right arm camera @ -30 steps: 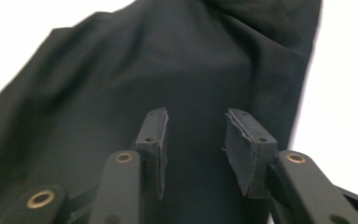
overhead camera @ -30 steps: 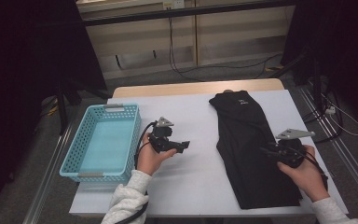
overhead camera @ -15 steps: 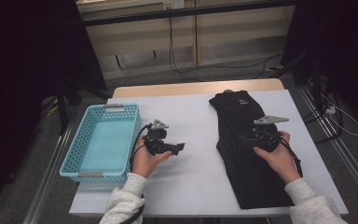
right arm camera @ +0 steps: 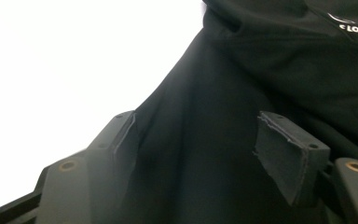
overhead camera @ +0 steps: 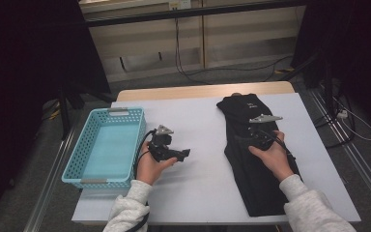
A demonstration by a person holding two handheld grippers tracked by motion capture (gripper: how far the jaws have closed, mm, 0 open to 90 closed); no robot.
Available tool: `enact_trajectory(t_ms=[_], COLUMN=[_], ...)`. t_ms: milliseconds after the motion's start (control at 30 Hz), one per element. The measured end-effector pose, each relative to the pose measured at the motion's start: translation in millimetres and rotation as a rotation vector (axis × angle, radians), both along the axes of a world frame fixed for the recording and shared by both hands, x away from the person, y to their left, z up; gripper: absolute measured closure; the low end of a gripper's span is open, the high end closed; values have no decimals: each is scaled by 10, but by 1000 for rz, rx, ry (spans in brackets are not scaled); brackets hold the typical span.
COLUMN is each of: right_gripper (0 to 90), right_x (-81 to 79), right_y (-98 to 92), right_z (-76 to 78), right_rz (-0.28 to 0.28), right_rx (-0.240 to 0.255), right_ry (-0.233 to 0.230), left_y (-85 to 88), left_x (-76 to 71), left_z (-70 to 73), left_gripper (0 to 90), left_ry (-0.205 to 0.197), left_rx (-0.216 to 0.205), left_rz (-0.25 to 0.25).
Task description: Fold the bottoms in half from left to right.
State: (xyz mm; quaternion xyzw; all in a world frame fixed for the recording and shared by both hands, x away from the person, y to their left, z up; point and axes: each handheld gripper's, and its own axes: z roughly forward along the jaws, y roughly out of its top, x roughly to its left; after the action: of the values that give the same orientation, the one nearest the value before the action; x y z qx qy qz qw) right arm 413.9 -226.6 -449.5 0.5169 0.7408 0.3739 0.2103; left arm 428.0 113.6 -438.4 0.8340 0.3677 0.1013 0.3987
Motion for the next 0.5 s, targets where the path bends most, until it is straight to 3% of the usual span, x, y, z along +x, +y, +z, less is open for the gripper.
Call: enact_trajectory(t_ms=[500], right_gripper=[253], right_x=[241], right_y=[182], right_z=[-82], right_rz=[-12], right_rx=[0], right_ry=[-1], left_y=[50], left_x=[-39], left_z=[3], left_gripper=[99], left_ry=[9], left_rx=[-5], left_rz=[12])
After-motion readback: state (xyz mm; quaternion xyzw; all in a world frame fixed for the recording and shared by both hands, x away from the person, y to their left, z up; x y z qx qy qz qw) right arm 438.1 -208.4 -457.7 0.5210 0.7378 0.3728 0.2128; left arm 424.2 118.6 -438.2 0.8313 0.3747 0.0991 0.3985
